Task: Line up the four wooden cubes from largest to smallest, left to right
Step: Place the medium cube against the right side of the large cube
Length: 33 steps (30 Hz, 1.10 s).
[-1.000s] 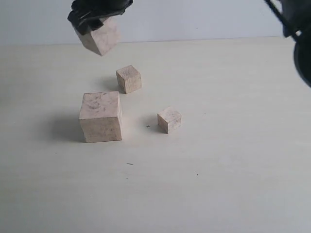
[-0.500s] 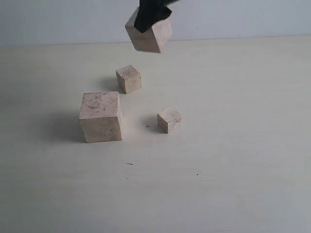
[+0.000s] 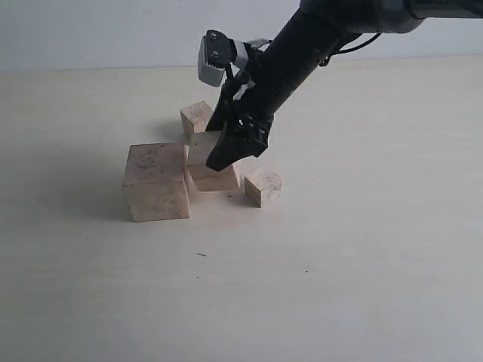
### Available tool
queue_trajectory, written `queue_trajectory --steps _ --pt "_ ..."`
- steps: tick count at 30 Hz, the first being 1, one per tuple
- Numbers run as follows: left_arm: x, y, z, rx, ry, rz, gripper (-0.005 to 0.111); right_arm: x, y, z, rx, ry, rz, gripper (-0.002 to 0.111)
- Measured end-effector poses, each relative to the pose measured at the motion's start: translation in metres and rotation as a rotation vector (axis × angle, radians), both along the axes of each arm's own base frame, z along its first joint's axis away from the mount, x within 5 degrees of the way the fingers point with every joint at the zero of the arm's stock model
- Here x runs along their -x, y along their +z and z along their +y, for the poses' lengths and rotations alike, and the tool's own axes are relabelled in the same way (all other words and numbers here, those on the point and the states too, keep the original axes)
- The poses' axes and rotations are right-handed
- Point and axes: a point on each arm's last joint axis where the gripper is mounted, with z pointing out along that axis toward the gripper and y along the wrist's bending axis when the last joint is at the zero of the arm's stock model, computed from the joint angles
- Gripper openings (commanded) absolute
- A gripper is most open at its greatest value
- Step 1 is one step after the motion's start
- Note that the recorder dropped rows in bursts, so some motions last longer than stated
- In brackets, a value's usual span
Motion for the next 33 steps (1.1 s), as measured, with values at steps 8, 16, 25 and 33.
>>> queue_trajectory --steps 8,16,25,33 --pt "0.000 0.000 0.000 0.000 0.000 0.000 0.000 0.002 -0.032 0.002 -0.012 0.146 0.006 0.000" --pt "0.000 0.000 0.000 0.000 0.000 0.000 0.000 0.002 -0.048 0.004 -0.026 0.149 0.046 0.000" --pt "0.000 0.000 0.000 0.000 0.000 0.000 0.000 0.000 -0.051 0.005 -0.049 0.130 0.065 0.021" --pt "0.000 0.000 0.000 0.000 0.000 0.000 0.000 0.000 -0.051 0.005 -0.054 0.127 0.067 0.035"
